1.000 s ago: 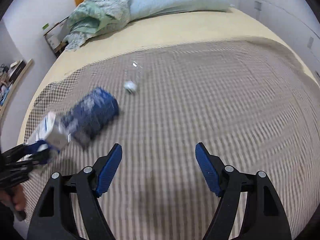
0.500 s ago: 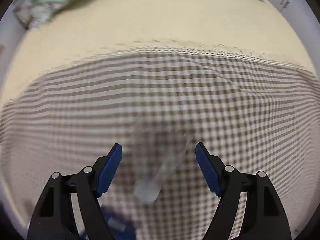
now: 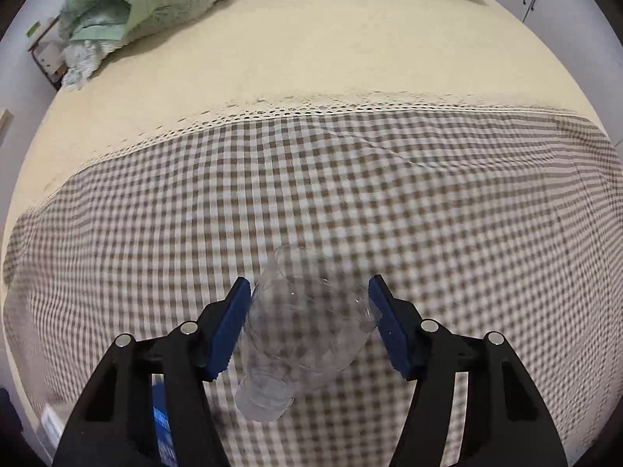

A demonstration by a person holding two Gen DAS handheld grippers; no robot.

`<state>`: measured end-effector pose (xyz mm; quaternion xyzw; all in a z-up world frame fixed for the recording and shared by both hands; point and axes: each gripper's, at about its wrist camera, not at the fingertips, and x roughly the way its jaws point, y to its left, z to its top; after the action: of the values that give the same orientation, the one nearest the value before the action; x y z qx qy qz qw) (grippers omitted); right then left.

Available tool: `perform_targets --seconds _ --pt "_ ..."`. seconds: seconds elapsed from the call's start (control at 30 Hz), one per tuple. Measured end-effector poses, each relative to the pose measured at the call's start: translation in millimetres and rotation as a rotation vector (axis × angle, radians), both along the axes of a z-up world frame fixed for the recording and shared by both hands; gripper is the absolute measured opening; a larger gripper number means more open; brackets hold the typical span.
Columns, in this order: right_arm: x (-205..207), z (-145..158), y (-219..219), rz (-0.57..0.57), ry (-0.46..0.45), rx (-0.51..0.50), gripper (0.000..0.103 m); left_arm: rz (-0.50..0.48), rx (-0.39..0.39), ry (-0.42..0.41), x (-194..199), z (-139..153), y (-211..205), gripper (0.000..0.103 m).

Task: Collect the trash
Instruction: 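Grasp a clear plastic cup with the right gripper while the left holds the blue cap, then drop the blue cap and plastic cup into the wastebasket with both grippers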

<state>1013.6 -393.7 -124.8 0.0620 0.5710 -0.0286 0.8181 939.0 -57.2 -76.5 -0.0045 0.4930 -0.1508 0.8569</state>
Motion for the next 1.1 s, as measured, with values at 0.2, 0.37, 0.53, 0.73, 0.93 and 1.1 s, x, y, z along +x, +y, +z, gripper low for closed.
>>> perform_targets --seconds 0.2,0.37,0.53,0.73,0.93,1.1 --pt "-94 23 -14 0.072 -0.039 -0.010 0.061 -0.054 -0.043 -0.025 -37 7 -45 0.051" --pt "-188 22 -31 0.141 -0.039 -0.017 0.061 -0.145 -0.015 -0.086 -85 7 -95 0.051" --pt "-276 21 -50 0.173 -0.078 -0.001 0.061 -0.214 -0.040 -0.129 -144 3 -135 0.051" --pt "-413 41 -73 0.140 -0.179 -0.021 0.061 -0.311 -0.024 -0.166 -235 1 -188 0.051" --pt "-595 55 -91 0.086 -0.257 -0.019 0.061 -0.429 -0.087 -0.206 -387 29 -212 0.051" --pt "-724 -8 -113 -0.043 -0.154 0.034 0.062 -0.513 -0.196 -0.023 -470 20 -235 0.051"
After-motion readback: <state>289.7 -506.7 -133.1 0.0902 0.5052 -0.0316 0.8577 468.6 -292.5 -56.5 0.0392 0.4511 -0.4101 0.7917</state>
